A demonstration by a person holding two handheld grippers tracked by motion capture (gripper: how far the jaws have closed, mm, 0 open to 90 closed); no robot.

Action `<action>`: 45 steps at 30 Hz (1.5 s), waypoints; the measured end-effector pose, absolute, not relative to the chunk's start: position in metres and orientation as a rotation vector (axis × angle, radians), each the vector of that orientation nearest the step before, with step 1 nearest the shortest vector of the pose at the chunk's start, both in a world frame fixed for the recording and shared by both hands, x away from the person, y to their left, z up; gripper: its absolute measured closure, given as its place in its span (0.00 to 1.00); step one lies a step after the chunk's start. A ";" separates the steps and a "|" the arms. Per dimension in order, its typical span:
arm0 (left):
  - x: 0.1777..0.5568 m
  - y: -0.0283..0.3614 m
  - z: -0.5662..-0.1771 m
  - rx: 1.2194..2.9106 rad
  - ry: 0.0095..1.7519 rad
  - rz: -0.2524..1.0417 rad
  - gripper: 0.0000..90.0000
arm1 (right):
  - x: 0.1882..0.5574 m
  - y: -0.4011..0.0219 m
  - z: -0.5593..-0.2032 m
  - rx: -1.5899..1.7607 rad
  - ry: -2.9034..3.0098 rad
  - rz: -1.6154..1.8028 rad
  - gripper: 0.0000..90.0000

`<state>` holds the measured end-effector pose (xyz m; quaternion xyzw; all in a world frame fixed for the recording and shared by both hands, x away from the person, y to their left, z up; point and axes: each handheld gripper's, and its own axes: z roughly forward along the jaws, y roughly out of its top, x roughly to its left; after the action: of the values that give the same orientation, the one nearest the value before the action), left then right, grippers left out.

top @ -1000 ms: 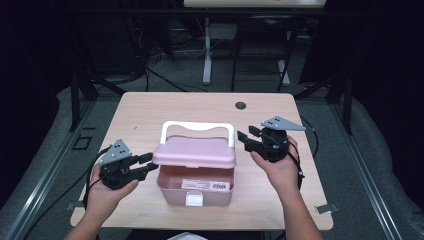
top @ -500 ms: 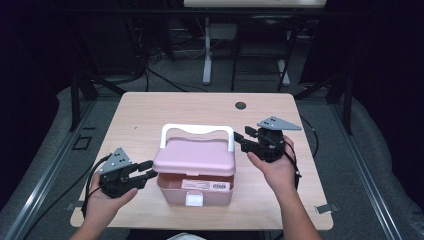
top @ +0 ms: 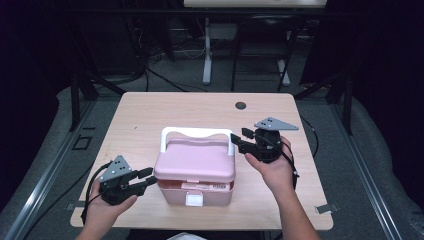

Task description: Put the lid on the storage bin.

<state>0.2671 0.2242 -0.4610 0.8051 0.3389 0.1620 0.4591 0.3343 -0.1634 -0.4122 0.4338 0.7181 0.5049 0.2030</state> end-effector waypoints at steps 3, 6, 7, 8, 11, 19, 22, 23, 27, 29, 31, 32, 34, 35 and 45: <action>0.266 0.224 -0.463 1.980 0.840 0.400 0.73 | 0.334 -0.163 -0.412 1.212 2.005 1.411 0.59; 0.265 0.224 -0.466 1.985 0.843 0.398 0.73 | 0.334 -0.163 -0.413 1.211 2.003 1.410 0.59; 0.265 0.224 -0.466 1.989 0.842 0.399 0.73 | 0.334 -0.164 -0.413 1.212 2.002 1.411 0.59; 0.265 0.225 -0.467 1.994 0.840 0.402 0.73 | 0.334 -0.164 -0.413 1.213 2.002 1.412 0.59; 0.263 0.225 -0.469 1.995 0.842 0.398 0.73 | 0.335 -0.164 -0.413 1.212 2.001 1.412 0.59; 0.260 0.226 -0.471 1.991 0.848 0.393 0.73 | 0.335 -0.163 -0.413 1.212 2.006 1.409 0.59; 0.260 0.226 -0.473 1.990 0.850 0.389 0.73 | 0.335 -0.163 -0.414 1.213 2.007 1.409 0.58; 0.259 0.226 -0.473 1.991 0.855 0.385 0.73 | 0.335 -0.163 -0.414 1.214 2.007 1.408 0.58; 0.258 0.227 -0.475 1.994 0.857 0.383 0.73 | 0.335 -0.163 -0.414 1.214 2.006 1.407 0.58; 0.257 0.227 -0.476 2.000 0.860 0.376 0.73 | 0.335 -0.163 -0.414 1.214 2.006 1.407 0.58; 0.257 0.227 -0.477 2.004 0.857 0.376 0.73 | 0.335 -0.163 -0.414 1.214 2.006 1.407 0.58; 0.256 0.227 -0.477 2.006 0.857 0.375 0.74 | 0.335 -0.163 -0.414 1.214 2.006 1.407 0.58; 0.256 0.228 -0.477 2.013 0.856 0.375 0.74 | 0.335 -0.163 -0.414 1.214 2.005 1.410 0.58; 0.256 0.228 -0.477 2.012 0.859 0.374 0.74 | 0.335 -0.163 -0.414 1.214 2.005 1.410 0.58; 0.254 0.230 -0.481 2.020 0.881 0.350 0.74 | 0.334 -0.164 -0.413 1.213 1.996 1.413 0.58</action>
<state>0.2540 0.2299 -0.4814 0.8131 0.3546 0.1407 0.4396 0.3345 -0.1643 -0.4132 0.4350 0.7157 0.5068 0.2044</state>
